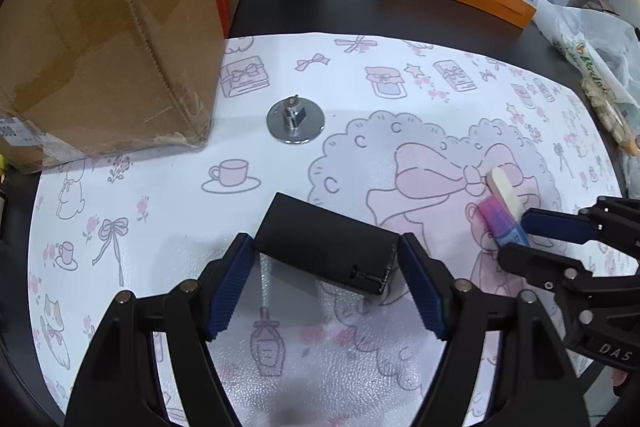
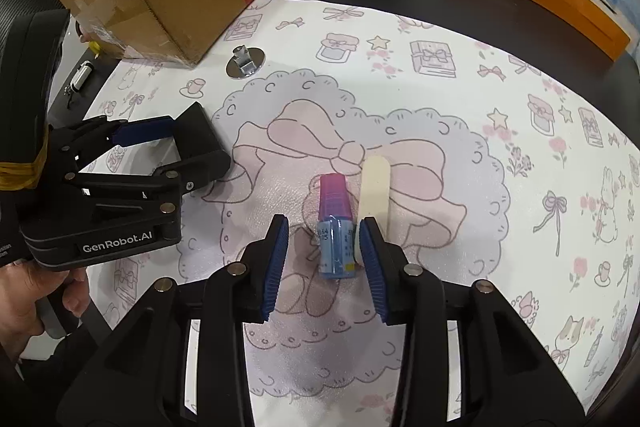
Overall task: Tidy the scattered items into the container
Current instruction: 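Lift and carry the phone and blue bottle with both tools over the box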
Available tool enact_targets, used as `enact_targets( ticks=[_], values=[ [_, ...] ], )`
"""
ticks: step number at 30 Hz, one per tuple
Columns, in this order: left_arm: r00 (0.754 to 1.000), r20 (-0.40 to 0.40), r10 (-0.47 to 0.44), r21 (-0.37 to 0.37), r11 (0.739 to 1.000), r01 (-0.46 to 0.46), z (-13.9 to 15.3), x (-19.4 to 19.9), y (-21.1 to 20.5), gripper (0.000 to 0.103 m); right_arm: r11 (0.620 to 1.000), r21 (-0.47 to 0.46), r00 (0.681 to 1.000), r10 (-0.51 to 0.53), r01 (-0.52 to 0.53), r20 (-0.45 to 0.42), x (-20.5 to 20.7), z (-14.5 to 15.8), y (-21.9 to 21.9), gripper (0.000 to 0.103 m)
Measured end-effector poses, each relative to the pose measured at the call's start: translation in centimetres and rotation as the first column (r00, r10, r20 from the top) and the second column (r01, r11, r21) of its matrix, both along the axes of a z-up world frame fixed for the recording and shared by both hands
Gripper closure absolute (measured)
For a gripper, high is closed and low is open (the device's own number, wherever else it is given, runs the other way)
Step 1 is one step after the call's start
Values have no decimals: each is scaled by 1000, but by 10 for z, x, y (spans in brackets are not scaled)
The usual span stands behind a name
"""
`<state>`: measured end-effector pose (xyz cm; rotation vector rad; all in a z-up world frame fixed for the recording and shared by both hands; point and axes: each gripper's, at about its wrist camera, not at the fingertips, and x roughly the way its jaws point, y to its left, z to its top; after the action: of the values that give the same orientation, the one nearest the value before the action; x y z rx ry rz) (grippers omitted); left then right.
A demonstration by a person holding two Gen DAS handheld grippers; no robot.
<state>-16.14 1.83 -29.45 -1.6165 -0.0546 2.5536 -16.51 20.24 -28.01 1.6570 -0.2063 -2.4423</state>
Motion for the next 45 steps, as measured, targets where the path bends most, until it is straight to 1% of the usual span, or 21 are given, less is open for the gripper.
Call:
enact_targets(
  ticks=[3,4,5,6,9,14,15,18,20,23,24,30,35,39,43,45],
  values=[
    [1000,2,4,4,1000,-4,0,2,-4,31,1000,-3,1000,11,-11,-1,-1,0,-4,64],
    [1000,3,7,6,1000,-7,0,2,-5,31,1000,-4,1000,15,-15,-1,-1,0,-6,66],
    [1000,4,12,9,1000,-12,0,3,-7,31,1000,-5,1000,19,-19,-2,-1,0,-7,72],
    [1000,5,16,11,1000,-16,0,4,-8,31,1000,-6,1000,23,-23,-2,-1,0,-9,76],
    [1000,7,26,18,1000,-26,0,5,-13,31,1000,-2,999,30,-30,17,-2,-6,-14,76],
    [999,7,36,20,999,-36,0,7,-20,31,1000,-21,1000,3,-3,-1,-6,-7,-13,76],
    [999,8,39,21,999,-39,0,8,-21,31,1000,-11,1000,3,-3,-2,-7,-7,-14,83],
    [998,7,56,31,998,-56,2,9,-27,31,1000,12,1000,10,-10,10,-11,-7,-16,84],
    [998,6,64,38,997,-65,4,10,-31,31,1000,5,1000,-2,2,18,-12,-6,-15,84],
    [997,9,72,66,995,-72,8,10,-34,31,1000,-12,1000,-20,20,9,-14,-3,-14,84],
    [997,5,72,65,995,-72,10,10,-34,31,999,-22,1000,-24,24,8,-15,-1,-14,84],
    [997,0,75,75,994,-75,24,11,-35,31,999,-42,1000,-17,16,-26,-16,22,-18,84],
    [996,-11,90,102,991,-89,43,14,-40,31,998,-53,998,-27,24,-61,-18,47,-18,84],
    [994,-53,99,116,989,-92,69,21,-46,31,998,-64,996,-25,19,-86,-19,66,-22,84],
    [992,-77,104,137,986,-93,93,25,-52,31,998,-62,994,-14,7,-107,-19,86,-28,84],
    [991,-95,99,135,987,-86,106,29,-54,31,998,-67,993,-8,0,-116,-19,97,-31,84]
  ],
)
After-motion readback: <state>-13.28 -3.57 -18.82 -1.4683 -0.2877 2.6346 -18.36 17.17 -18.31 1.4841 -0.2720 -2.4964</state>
